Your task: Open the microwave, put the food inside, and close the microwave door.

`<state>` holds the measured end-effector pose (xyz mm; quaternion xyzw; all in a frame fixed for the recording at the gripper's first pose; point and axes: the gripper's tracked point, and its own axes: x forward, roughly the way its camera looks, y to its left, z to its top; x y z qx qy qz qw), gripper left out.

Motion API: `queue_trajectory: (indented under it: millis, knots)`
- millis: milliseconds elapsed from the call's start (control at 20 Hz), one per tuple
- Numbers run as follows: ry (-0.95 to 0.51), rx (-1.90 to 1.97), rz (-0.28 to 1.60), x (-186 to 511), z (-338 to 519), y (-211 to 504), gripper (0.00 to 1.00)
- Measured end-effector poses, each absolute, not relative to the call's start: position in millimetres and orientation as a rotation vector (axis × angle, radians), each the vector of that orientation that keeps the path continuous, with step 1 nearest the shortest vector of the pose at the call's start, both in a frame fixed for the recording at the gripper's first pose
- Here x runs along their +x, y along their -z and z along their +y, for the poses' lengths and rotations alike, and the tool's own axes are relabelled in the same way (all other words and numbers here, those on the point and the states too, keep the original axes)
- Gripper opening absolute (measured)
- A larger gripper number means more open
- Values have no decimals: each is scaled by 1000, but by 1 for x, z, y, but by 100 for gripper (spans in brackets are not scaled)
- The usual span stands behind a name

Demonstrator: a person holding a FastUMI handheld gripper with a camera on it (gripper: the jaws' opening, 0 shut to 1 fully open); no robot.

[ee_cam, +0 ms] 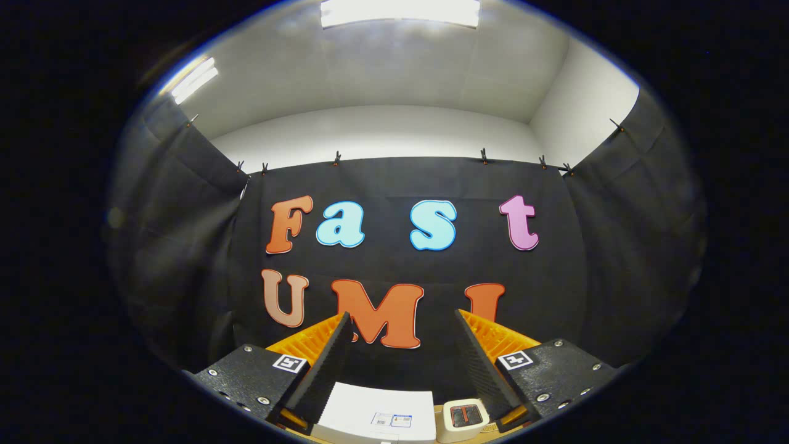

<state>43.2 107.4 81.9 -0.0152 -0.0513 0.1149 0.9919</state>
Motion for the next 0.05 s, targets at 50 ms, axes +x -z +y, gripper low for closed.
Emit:
queue_trajectory:
  millis: [50]
  knots:
    - [-231, -26, -104, 42, 107, -84, 97]
